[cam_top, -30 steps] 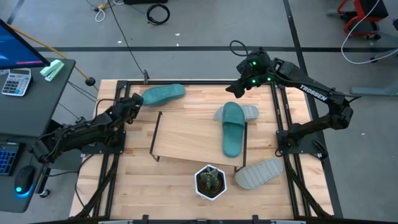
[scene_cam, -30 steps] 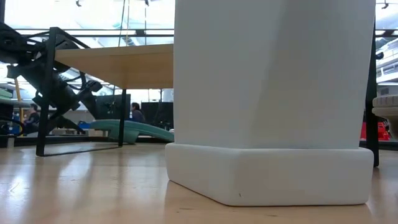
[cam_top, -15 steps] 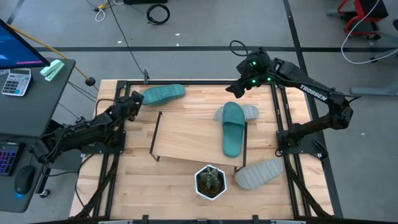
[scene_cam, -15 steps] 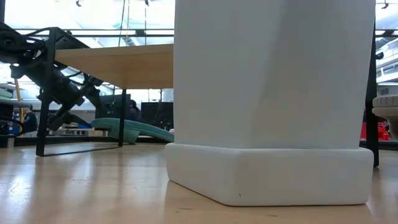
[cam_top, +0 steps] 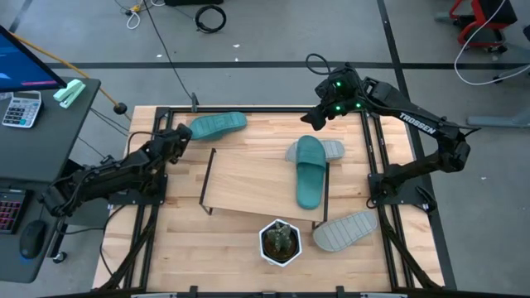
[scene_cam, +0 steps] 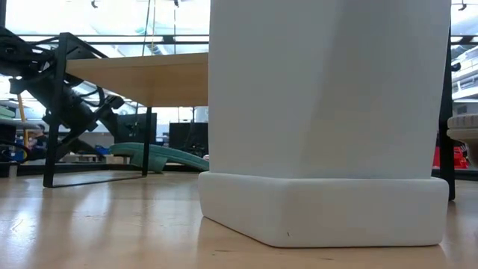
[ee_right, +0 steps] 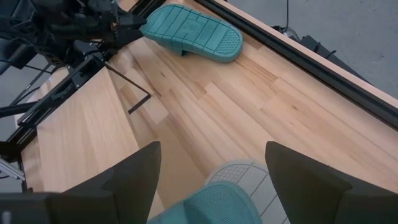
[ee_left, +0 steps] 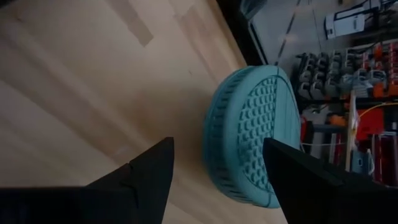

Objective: Pick and place slides into the shelf
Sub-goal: Put the green slide on the shelf

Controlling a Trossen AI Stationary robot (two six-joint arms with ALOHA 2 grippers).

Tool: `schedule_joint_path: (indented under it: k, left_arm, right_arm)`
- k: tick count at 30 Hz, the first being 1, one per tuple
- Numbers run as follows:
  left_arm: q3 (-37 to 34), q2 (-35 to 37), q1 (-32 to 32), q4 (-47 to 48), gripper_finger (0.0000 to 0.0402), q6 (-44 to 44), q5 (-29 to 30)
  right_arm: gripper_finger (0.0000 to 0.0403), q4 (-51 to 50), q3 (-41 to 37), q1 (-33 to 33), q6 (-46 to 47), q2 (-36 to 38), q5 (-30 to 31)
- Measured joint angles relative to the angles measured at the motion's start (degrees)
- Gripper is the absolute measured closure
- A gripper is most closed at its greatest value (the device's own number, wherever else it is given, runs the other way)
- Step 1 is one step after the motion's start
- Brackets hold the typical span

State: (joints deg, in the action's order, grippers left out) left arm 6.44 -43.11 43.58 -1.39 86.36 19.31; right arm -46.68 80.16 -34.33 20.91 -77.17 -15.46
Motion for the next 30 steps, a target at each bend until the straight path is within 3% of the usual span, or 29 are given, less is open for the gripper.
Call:
schedule_joint_path:
  k: [21,30]
  left_arm:
    - [-0.52,0.00,-1.59,-2.40,0.0145,2.18,4.66]
    - [-0.52,-0.20,-8.37,-3.12,0.0160,6.51,16.32]
  right_arm:
    - [0.0108,0.00,0.02,0.02,-0.01,0.00,0.00]
    - [0.0108,0.00,0.02,0.40,0.13,0.00,0.00]
